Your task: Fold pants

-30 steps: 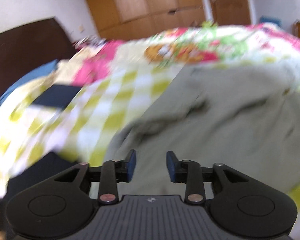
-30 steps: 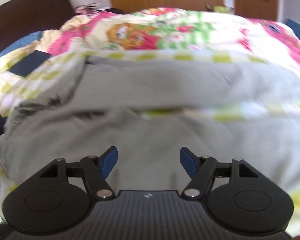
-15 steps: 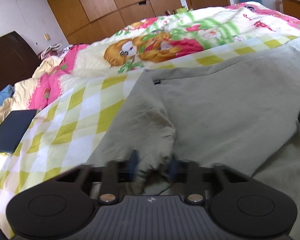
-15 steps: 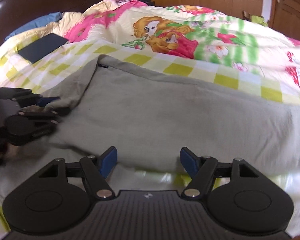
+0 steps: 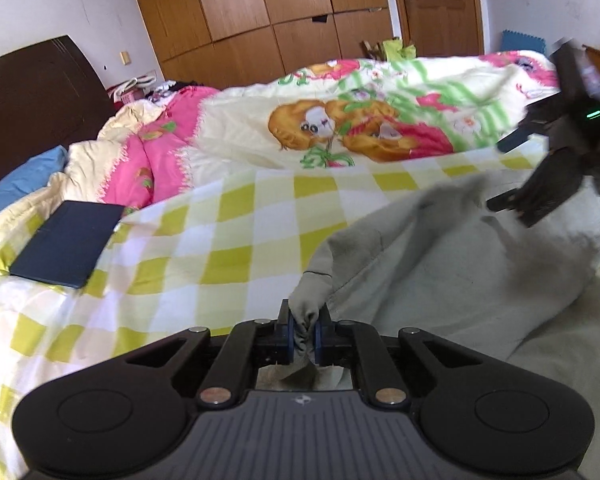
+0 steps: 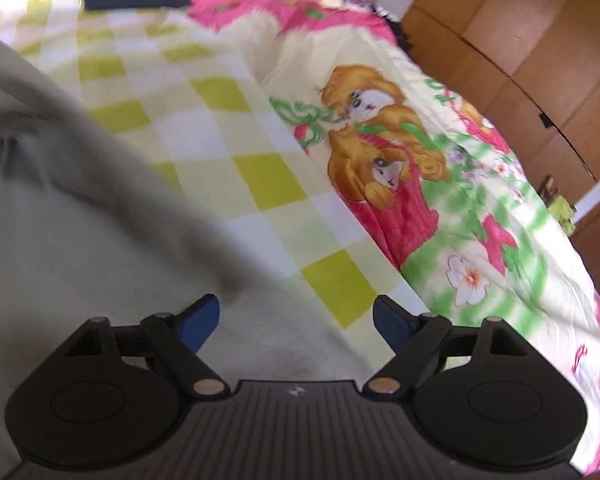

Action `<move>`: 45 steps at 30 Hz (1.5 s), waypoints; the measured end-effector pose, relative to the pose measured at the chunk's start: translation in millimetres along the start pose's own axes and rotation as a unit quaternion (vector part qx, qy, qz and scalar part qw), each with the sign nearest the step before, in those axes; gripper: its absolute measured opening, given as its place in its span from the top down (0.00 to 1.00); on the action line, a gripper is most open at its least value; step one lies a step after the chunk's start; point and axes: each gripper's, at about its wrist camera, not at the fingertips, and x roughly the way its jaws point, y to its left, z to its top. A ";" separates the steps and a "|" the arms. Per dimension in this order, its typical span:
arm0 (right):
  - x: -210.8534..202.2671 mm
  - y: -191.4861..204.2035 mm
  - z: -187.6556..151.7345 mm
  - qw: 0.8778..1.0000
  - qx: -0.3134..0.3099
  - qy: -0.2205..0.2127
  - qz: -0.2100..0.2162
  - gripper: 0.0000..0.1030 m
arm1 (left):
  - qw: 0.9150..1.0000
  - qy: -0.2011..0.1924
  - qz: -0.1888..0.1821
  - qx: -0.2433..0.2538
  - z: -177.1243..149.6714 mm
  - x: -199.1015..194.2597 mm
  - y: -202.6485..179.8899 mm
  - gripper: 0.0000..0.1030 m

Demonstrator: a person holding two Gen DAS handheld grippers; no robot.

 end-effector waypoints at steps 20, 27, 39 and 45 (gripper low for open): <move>-184.8 14.3 -11.2 0.994 0.069 -0.080 -0.019 0.96 | 0.992 -0.085 0.074 0.057 -20.1 -57.3 16.9 0.76; -227.2 137.9 -71.3 0.996 0.061 -0.030 0.060 0.96 | 0.991 -0.072 0.092 0.068 -97.5 -96.8 19.3 0.76; -168.3 207.4 -97.8 0.995 0.046 0.052 0.068 0.93 | 0.973 -0.030 0.132 0.188 -192.8 -91.7 -13.7 0.70; -165.1 214.0 -100.1 0.996 0.034 0.051 0.061 0.68 | 0.965 -0.044 0.131 0.223 -193.3 -90.2 -13.4 0.68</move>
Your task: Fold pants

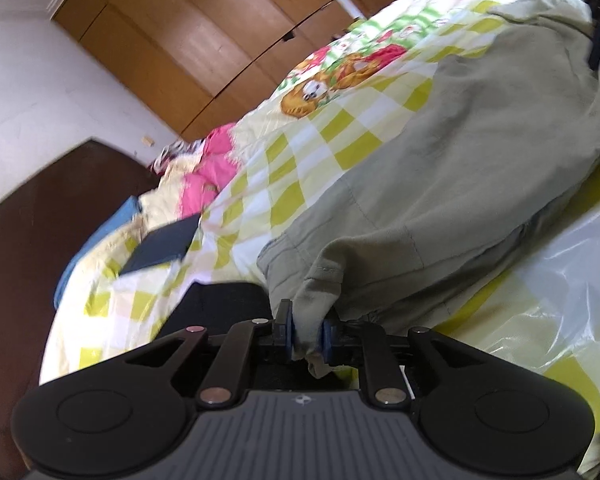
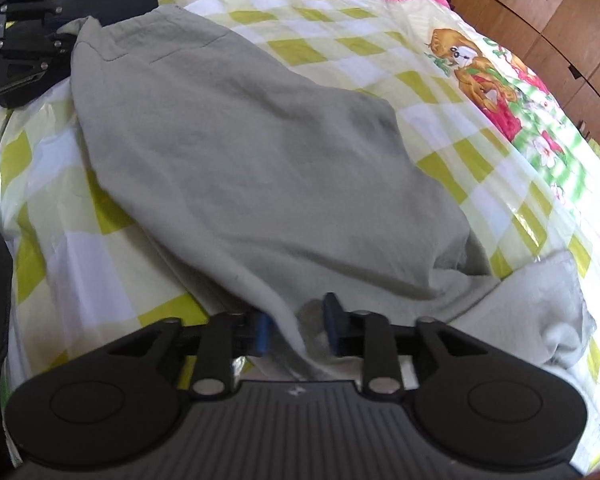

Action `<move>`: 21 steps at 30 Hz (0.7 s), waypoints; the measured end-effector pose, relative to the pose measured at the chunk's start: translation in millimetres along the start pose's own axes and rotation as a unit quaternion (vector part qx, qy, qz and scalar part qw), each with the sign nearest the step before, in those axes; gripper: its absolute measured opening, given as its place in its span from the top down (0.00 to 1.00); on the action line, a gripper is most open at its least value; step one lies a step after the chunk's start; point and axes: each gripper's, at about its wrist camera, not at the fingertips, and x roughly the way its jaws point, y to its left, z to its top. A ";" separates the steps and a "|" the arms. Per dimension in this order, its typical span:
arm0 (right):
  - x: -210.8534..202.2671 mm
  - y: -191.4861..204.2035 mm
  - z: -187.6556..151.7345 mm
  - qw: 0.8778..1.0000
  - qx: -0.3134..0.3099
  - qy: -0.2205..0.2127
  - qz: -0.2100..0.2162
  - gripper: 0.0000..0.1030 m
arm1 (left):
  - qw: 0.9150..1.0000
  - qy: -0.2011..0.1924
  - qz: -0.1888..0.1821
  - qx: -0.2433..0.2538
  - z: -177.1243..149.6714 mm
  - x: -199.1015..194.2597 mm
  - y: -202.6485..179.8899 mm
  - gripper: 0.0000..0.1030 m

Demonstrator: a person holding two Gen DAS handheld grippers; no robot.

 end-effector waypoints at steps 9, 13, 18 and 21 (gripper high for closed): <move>-59.8 -68.6 34.2 0.989 0.086 -0.090 -0.075 0.98 | 0.997 -0.057 0.041 0.026 31.8 -4.9 36.9 0.70; -62.9 -41.5 20.6 0.992 0.042 -0.091 -0.077 0.97 | 0.998 -0.049 0.034 0.026 17.1 -5.0 26.8 0.71; 5.9 14.6 -23.5 0.999 -0.002 0.007 -0.052 0.95 | 0.997 0.022 0.000 0.075 -27.5 9.9 -23.1 0.71; -5.0 21.1 -24.9 0.998 -0.001 -0.014 -0.057 0.86 | 0.997 0.031 0.002 0.068 -31.9 -0.3 -24.0 0.69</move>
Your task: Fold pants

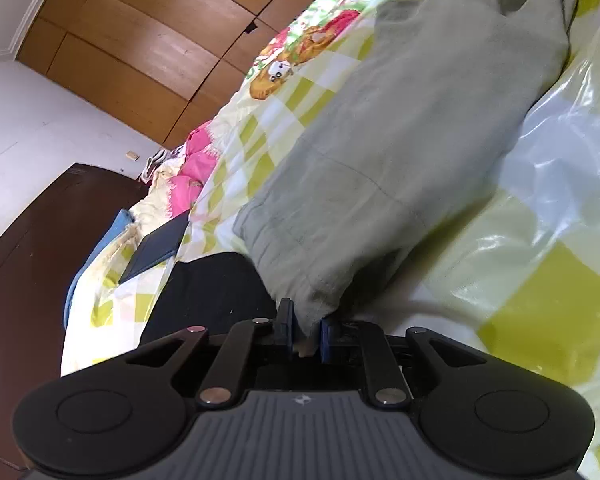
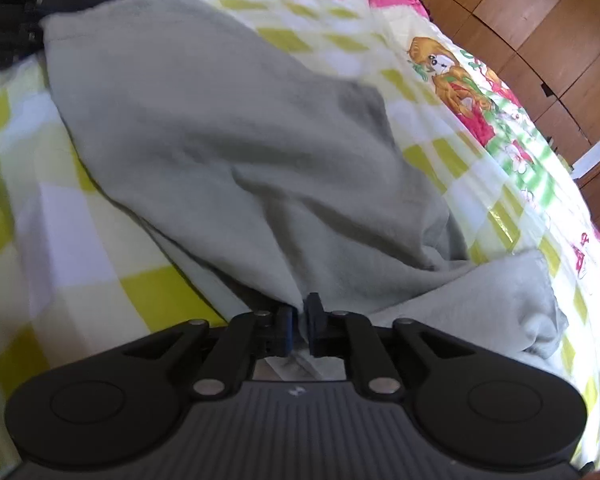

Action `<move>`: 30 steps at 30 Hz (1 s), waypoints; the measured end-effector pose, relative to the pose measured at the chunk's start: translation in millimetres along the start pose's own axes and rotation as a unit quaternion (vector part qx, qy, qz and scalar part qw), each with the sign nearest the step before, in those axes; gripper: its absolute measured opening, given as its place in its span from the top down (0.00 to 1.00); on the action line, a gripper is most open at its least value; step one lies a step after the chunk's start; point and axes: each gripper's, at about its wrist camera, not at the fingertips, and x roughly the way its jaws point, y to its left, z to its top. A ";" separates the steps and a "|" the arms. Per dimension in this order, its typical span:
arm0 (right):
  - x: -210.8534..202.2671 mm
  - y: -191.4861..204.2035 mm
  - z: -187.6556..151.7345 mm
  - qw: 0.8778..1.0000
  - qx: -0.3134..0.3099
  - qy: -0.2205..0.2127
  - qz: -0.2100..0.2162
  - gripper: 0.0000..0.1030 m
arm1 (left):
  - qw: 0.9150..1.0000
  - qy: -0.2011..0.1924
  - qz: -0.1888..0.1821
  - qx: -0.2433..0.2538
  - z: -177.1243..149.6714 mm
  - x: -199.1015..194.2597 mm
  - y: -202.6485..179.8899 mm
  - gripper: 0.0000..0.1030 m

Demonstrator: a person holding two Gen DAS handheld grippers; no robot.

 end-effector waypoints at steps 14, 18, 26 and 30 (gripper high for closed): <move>-50.5 -97.4 -41.2 0.984 0.173 -0.014 -0.037 0.49 | 0.999 0.040 0.015 -0.022 7.4 -30.4 14.0 0.61; -23.0 -161.3 -28.8 0.962 0.269 -0.026 -0.051 0.47 | 0.998 0.036 0.026 -0.048 32.0 -43.8 27.7 0.61; 79.6 -266.3 10.6 0.906 0.415 0.001 -0.076 0.38 | 0.983 -0.077 -0.105 -0.130 150.2 -45.6 1.8 0.54; 126.3 -300.8 1.2 0.868 0.489 0.047 -0.069 0.38 | 0.957 -0.114 -0.211 -0.162 208.6 -28.1 -48.3 0.53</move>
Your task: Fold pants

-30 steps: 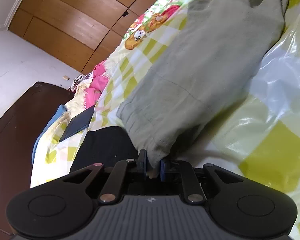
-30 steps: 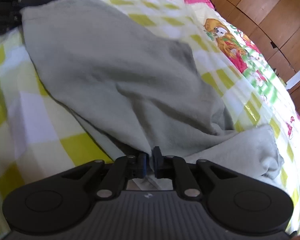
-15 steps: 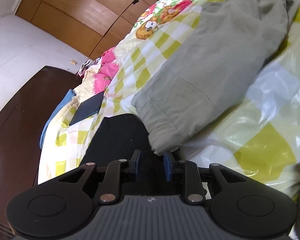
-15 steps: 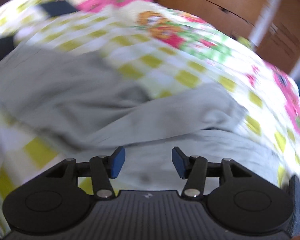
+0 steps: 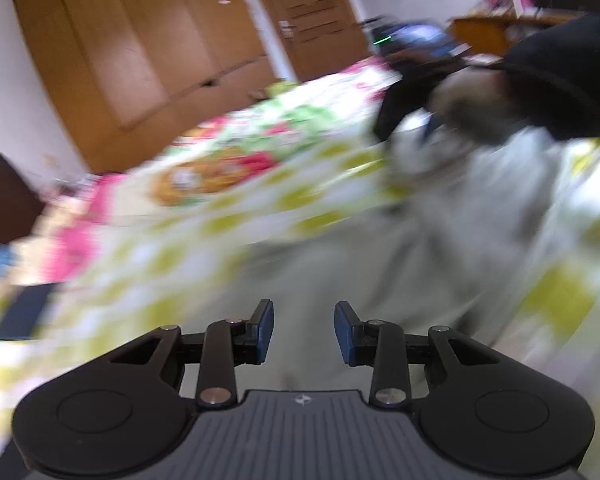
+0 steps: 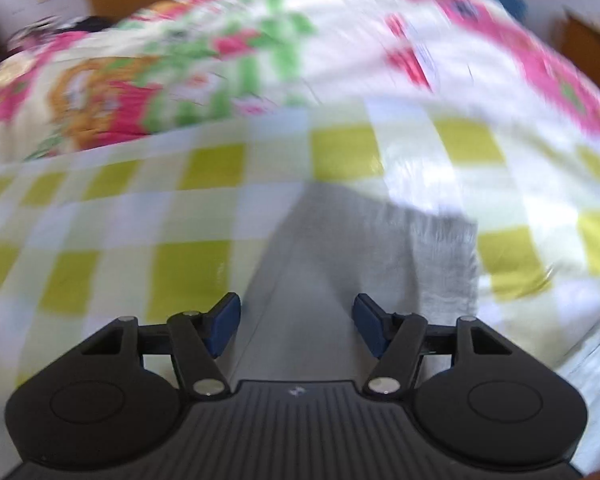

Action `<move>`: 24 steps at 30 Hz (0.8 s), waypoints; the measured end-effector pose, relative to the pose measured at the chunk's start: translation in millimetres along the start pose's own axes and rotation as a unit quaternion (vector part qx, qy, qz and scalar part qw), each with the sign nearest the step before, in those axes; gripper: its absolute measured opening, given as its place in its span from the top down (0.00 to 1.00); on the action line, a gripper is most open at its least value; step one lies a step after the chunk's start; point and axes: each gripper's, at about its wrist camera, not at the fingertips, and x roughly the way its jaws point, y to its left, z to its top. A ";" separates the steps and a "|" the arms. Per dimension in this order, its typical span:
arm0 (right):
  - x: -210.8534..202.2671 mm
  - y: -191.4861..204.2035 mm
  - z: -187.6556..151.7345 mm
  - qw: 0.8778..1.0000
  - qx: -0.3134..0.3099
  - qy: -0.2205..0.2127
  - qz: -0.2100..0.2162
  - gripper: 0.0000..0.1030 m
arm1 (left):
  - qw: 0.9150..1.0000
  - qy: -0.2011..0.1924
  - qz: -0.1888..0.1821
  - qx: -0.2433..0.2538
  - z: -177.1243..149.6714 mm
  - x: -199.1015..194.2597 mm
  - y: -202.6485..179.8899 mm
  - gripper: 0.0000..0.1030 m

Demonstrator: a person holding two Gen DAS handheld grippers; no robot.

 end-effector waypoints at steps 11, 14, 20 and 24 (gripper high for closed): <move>-87.6 -113.0 -19.9 0.978 0.122 -0.083 0.149 0.97 | 1.000 0.005 -0.027 0.003 24.0 57.4 -67.1 0.54; -134.7 -169.7 -47.1 0.959 0.170 -0.126 0.187 0.97 | 0.999 0.000 -0.021 0.025 28.6 52.2 -77.8 0.54; -159.1 -253.7 -124.8 0.942 0.244 -0.148 0.175 0.96 | 0.997 0.004 -0.024 0.073 36.7 53.5 -109.6 0.53; -124.9 -286.4 -166.2 0.923 0.318 -0.110 0.186 0.90 | 0.993 0.017 -0.027 0.111 35.7 56.5 -131.6 0.53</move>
